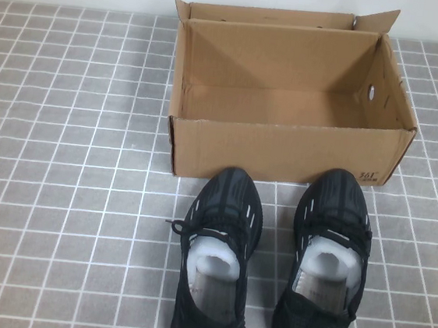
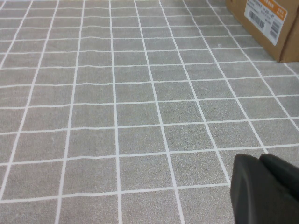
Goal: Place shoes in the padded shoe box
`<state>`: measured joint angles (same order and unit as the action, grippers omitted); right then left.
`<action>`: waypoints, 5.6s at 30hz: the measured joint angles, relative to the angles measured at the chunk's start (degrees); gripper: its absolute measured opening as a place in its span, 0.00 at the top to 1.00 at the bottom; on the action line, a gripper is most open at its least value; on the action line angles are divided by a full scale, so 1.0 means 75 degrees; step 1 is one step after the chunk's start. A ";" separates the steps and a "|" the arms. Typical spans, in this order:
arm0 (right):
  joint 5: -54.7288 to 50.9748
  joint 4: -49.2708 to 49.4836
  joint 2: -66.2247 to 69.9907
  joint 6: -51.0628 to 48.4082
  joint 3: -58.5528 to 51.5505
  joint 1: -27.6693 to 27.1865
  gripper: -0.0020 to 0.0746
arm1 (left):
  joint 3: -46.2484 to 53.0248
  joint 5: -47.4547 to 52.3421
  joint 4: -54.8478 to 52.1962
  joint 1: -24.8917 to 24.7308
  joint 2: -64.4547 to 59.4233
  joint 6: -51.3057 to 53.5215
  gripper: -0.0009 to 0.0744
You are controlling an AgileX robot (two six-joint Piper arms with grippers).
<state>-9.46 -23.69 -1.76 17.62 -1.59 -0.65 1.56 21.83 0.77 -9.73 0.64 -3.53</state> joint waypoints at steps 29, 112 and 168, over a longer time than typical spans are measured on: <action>0.6874 0.0267 0.0000 0.0929 0.0015 0.0000 0.98 | 0.0000 0.0000 0.0000 0.0000 0.0000 0.0000 0.99; -0.4916 -0.0742 1.1580 -0.1722 0.8243 0.5782 0.45 | 0.0000 0.0000 0.0000 0.0000 0.0000 0.0000 0.99; -0.3856 0.0629 1.3964 0.3850 1.4957 0.4248 0.98 | 0.0000 0.0000 0.0000 0.0000 0.0000 0.0000 0.99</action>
<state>-38.39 -18.97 102.97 46.50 110.60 31.22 1.56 21.83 0.77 -9.73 0.64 -3.53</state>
